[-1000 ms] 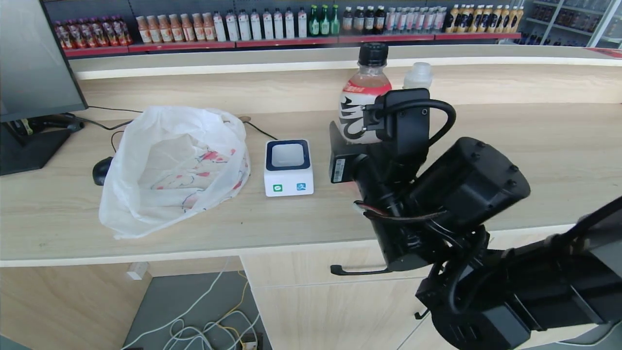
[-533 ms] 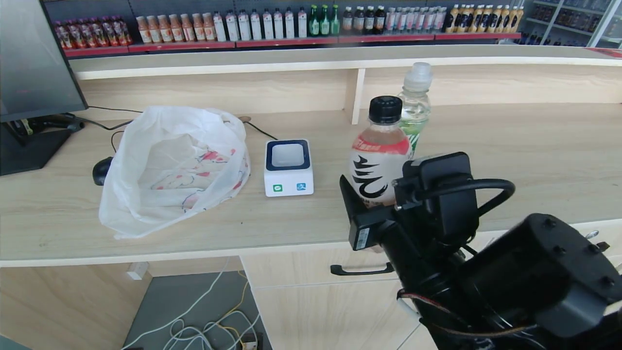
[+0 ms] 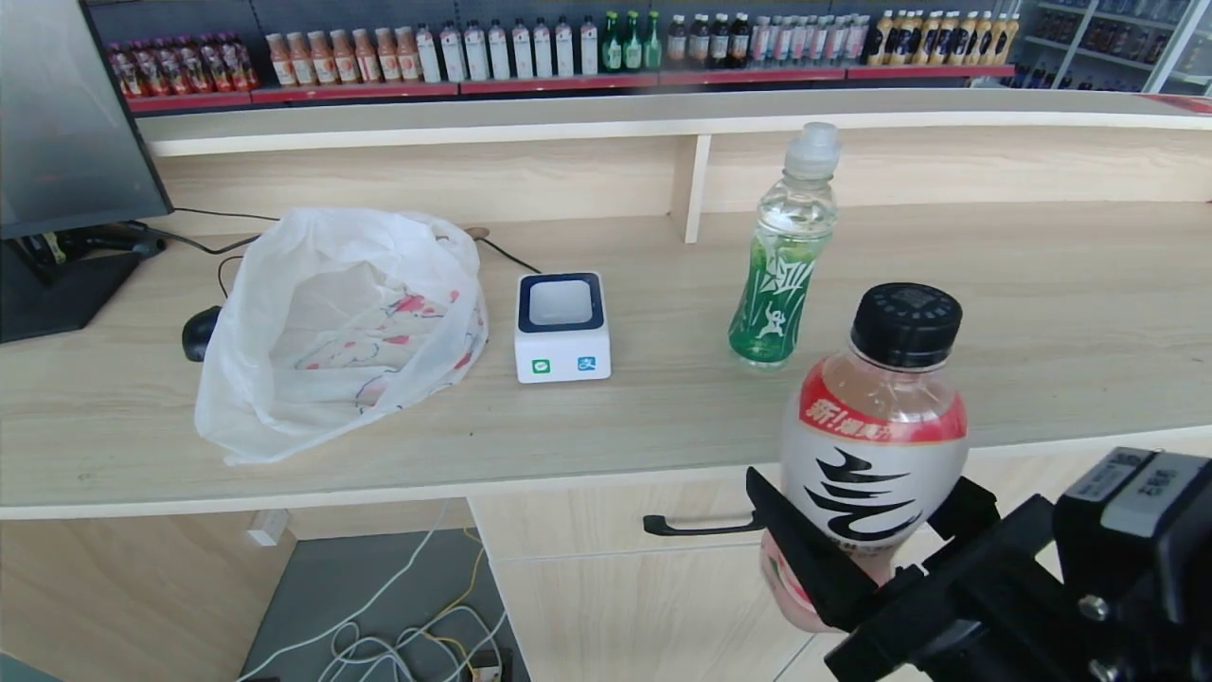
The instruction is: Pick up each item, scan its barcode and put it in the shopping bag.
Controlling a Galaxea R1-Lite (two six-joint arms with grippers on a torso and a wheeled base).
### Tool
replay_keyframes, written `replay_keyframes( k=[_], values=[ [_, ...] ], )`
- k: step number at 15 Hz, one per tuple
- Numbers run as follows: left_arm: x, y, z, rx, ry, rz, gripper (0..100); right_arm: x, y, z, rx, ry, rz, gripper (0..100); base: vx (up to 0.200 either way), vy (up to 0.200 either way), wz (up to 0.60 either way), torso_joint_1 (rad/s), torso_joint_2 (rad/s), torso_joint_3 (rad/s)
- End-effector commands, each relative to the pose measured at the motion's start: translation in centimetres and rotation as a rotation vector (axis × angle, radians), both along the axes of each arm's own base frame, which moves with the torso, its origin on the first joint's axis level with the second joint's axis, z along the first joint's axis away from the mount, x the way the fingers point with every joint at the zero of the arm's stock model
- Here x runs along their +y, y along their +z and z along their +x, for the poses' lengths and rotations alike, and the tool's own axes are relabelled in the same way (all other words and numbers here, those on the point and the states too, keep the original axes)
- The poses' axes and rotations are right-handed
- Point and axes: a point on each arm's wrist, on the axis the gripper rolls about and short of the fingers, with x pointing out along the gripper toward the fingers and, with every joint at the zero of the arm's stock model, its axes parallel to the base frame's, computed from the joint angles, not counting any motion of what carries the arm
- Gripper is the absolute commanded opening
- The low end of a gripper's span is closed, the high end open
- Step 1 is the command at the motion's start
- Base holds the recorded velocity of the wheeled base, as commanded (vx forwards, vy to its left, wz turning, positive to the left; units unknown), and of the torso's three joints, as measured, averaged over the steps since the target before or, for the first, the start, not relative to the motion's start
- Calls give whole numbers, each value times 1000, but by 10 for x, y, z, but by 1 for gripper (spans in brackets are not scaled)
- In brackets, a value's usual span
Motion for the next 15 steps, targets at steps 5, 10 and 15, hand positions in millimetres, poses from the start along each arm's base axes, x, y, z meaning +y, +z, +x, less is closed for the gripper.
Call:
replay_keyframes(
  k=[5,10,15],
  values=[
    [0,0,0,0,0,0,100,-5,13,-7,-32,18,47,0,0,0,0,0,0,0],
    [0,0,0,0,0,0,100,4,9,-12,-43,53,-2,0,0,0,0,0,0,0],
    [0,0,0,0,0,0,100,42,-17,-25,-24,160,-139,0,0,0,0,0,0,0]
  ],
)
